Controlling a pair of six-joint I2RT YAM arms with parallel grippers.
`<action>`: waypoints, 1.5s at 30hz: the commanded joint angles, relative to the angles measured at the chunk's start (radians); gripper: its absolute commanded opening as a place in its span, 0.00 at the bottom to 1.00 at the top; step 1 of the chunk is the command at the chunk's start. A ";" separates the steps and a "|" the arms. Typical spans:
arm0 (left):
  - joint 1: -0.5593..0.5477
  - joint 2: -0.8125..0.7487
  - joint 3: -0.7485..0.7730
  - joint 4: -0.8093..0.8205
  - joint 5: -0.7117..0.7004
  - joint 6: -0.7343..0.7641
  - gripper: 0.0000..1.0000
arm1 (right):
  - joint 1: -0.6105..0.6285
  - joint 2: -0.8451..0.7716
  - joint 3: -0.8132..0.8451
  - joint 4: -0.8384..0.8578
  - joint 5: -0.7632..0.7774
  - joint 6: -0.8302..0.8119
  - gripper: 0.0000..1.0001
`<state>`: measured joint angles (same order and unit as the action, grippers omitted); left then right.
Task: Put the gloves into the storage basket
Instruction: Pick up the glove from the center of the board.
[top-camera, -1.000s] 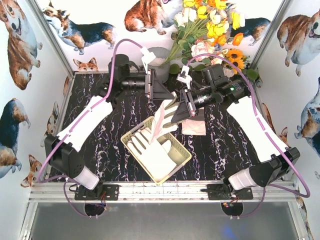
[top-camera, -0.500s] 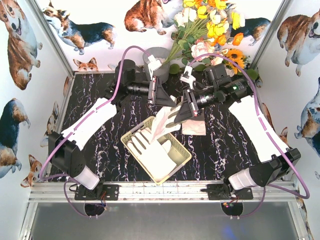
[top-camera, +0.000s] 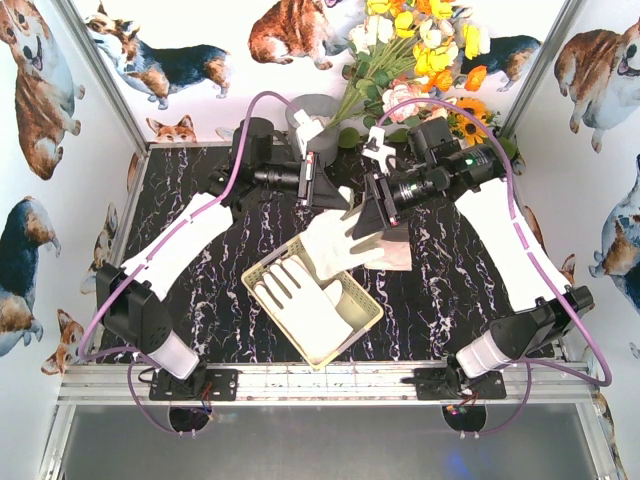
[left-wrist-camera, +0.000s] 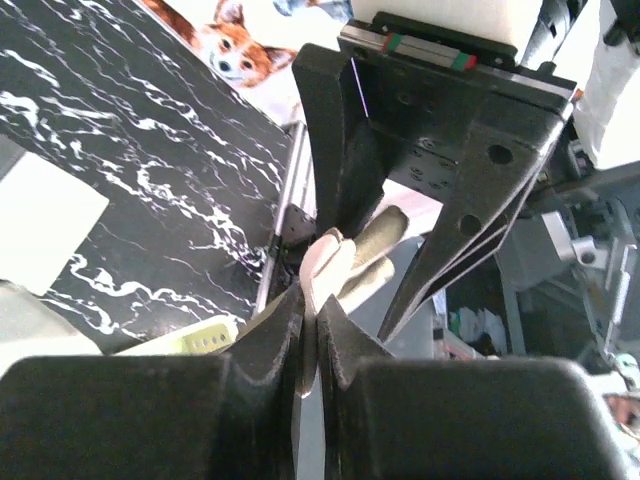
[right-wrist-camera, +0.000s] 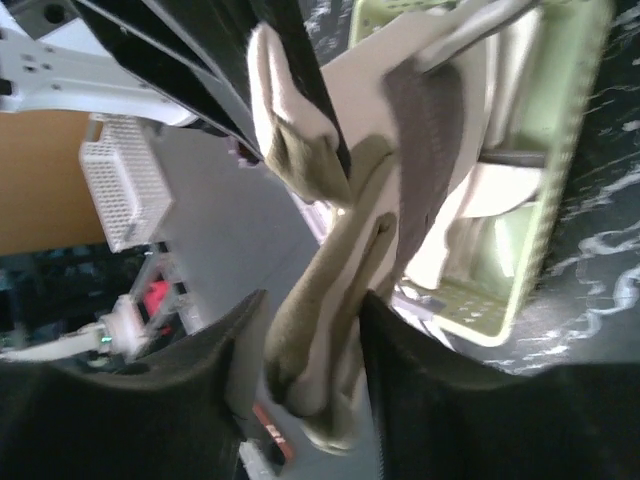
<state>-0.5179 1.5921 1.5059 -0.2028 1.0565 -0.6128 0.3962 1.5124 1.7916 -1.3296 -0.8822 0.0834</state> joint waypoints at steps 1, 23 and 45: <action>0.002 -0.028 0.022 0.077 -0.128 -0.052 0.00 | -0.030 -0.064 0.012 0.147 0.082 0.057 0.56; 0.038 -0.078 0.163 0.307 -0.383 -0.358 0.00 | -0.227 -0.340 -0.532 1.232 0.043 0.597 0.96; 0.007 -0.094 0.137 0.363 -0.685 -0.435 0.00 | -0.068 -0.315 -0.599 1.469 0.224 0.629 0.95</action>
<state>-0.5014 1.5112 1.6379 0.1043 0.4110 -1.0245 0.2989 1.1984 1.1873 0.0563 -0.7502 0.7555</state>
